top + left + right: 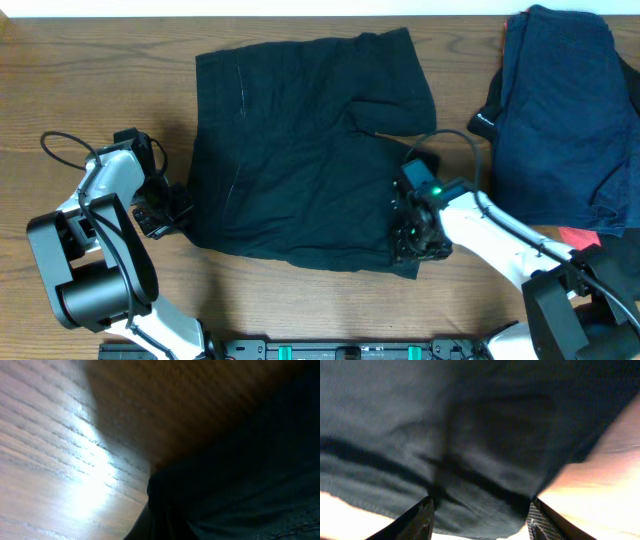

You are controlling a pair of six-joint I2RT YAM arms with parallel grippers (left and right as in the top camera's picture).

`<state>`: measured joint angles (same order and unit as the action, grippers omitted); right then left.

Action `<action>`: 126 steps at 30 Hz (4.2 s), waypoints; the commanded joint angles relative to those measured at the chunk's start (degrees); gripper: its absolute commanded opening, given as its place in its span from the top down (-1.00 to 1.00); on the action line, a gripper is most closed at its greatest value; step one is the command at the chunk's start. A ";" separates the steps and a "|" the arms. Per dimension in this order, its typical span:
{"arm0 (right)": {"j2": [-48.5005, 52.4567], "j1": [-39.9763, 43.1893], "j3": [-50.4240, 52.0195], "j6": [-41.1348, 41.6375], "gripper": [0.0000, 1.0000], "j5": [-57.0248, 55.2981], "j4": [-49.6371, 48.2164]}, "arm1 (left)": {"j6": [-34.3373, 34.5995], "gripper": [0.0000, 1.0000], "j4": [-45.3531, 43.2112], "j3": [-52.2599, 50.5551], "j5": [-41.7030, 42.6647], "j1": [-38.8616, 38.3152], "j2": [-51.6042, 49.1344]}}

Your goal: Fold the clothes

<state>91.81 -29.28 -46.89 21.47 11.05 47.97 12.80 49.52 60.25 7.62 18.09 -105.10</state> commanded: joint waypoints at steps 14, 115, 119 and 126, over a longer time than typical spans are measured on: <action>-0.20 -4.92 2.93 8.61 -0.08 0.15 3.63 | -2.54 0.88 0.96 -1.11 -1.73 -0.17 7.80; 12.87 18.18 -38.56 -12.11 0.98 5.09 -17.14 | 9.01 0.88 -0.39 -1.11 -8.55 -0.17 41.55; 17.07 16.00 -38.56 -12.09 0.97 5.09 -24.61 | 8.98 0.88 -6.14 -1.11 -8.57 -0.17 37.31; 23.41 13.16 -38.56 -10.62 0.98 4.85 -33.31 | 8.96 0.88 -12.15 -1.11 -8.55 -0.17 29.70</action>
<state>113.12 -15.31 -84.40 10.02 18.26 16.27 21.23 38.35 59.16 2.20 17.32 -72.99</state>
